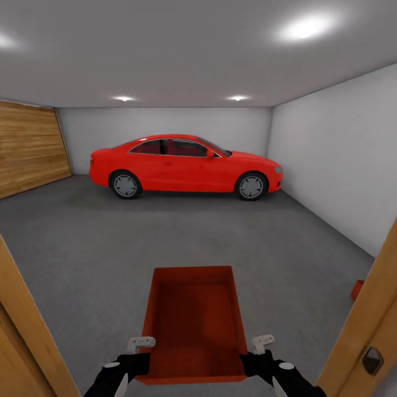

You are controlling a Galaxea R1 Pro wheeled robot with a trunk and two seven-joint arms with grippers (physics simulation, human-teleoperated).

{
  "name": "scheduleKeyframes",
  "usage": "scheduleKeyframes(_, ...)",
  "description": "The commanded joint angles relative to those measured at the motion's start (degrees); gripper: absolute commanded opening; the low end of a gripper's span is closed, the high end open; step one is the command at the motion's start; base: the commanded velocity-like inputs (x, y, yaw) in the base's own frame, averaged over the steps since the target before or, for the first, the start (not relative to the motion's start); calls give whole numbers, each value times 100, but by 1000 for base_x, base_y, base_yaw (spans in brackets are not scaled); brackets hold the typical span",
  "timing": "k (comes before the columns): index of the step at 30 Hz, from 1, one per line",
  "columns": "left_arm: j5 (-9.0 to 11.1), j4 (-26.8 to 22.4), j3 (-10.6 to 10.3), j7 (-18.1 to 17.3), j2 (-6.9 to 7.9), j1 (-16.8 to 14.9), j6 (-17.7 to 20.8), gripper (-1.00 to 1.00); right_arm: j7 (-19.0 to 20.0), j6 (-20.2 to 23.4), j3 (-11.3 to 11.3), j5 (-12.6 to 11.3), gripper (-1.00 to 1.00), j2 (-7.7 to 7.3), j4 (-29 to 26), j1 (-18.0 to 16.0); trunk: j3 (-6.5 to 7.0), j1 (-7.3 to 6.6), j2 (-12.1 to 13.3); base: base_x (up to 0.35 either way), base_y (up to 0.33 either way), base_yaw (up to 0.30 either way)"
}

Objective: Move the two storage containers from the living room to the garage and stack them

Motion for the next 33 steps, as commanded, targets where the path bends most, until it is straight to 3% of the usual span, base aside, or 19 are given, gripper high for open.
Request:
scheduleKeyframes(1,-145,-1,51,124,113,-3,32,-100,566,-71,120,-54,-100,-4,-25,-1,-10,2,-9,0,27,0)
scheduleKeyframes(33,-146,-1,51,124,108,-3,29,-100,574,-77,120,-62,-100,-4,-25,-1,-10,2,-9,0,15,0)
